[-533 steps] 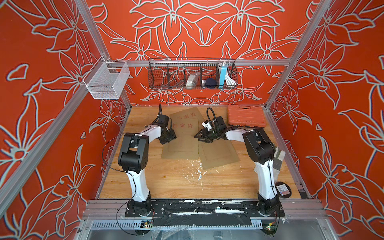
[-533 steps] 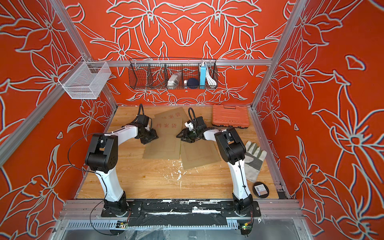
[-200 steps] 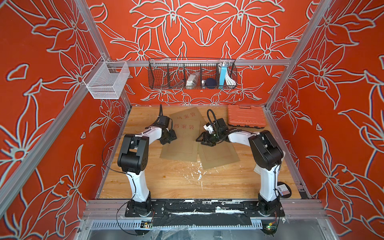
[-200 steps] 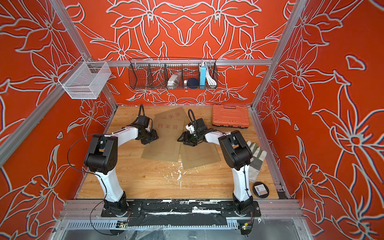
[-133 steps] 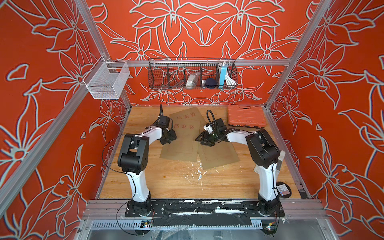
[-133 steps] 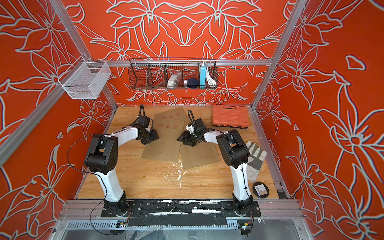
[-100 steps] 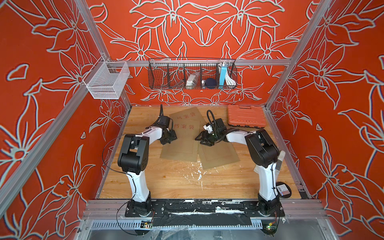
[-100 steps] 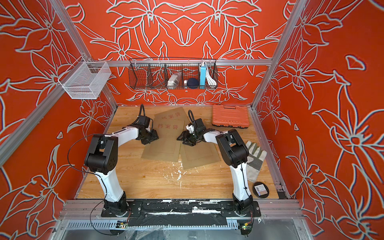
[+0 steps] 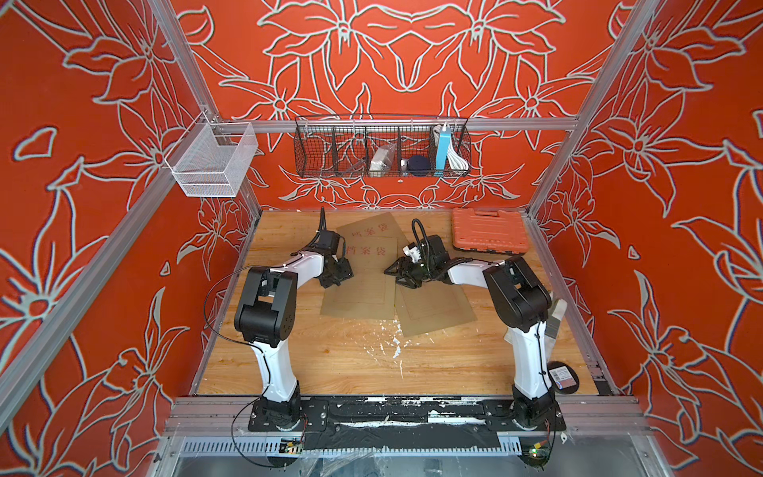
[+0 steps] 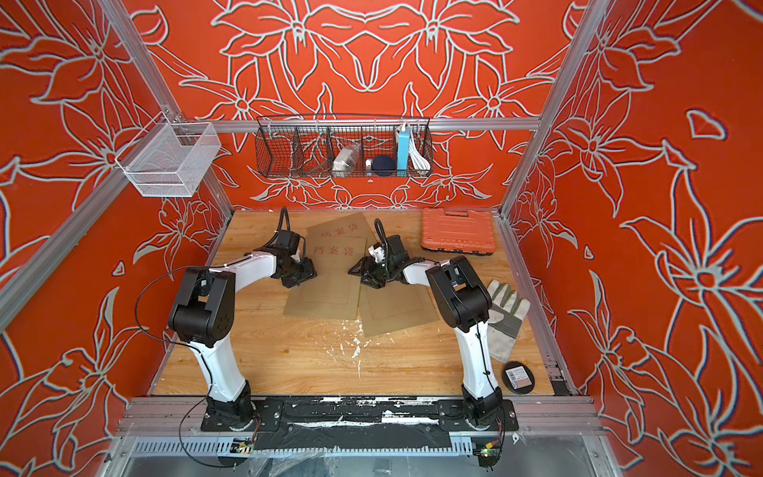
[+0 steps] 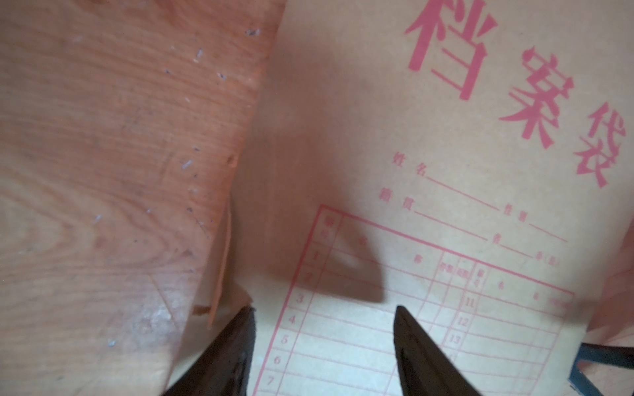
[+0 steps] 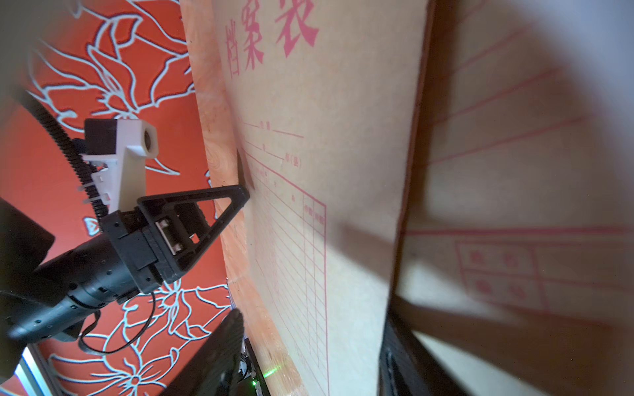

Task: Open the file bag
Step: Pick up the file bag from the center of the board.

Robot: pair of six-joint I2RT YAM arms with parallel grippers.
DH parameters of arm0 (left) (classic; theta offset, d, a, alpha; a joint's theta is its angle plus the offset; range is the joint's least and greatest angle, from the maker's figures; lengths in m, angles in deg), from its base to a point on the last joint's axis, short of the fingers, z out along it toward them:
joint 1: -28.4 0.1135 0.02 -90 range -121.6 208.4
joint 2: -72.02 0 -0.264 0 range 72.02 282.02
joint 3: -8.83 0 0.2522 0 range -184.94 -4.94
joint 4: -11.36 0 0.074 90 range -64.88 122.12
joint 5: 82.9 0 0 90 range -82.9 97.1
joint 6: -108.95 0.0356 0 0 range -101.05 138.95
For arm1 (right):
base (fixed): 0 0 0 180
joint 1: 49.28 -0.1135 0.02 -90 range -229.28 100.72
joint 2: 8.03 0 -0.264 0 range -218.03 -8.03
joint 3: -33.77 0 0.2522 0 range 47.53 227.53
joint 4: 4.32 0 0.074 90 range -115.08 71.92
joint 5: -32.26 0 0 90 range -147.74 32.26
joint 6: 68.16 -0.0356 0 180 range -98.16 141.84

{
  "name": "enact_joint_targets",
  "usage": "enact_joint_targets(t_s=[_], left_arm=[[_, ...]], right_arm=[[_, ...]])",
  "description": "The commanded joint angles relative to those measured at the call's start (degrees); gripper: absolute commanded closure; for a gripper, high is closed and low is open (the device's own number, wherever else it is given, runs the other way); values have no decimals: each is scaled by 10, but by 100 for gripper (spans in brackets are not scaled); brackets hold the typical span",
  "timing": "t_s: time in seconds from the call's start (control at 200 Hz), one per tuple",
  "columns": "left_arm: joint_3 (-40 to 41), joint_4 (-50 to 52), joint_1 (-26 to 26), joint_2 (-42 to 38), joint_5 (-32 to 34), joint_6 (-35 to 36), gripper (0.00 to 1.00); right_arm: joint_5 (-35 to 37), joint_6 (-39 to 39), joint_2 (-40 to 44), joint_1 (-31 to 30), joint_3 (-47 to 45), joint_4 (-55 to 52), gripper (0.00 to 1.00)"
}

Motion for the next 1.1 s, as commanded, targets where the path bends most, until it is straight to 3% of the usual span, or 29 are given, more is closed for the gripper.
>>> enact_joint_targets(t_s=[0.0, 0.15, 0.535, 0.786, 0.921, 1.096], left_arm=[[34, 64, -11, 25, -19, -5, 35], [34, 65, -11, 25, -18, -5, 35], [31, 81, -11, 4, -13, -8, 34], [67, 103, -29, -177, 8, -22, 30], [82, 134, -85, -307, 65, -11, 28], [98, 159, -179, -450, 107, 15, 22]], right_arm=[[-24, -27, 6, -4, -13, 56, 36], [-21, -17, 13, -4, -14, 43, 46], [6, 49, 29, -4, -9, -51, 100], [41, 58, 133, -4, -69, -63, 100], [73, 44, 224, -4, -117, -66, 100], [153, 34, 347, -4, -151, -148, 100]])
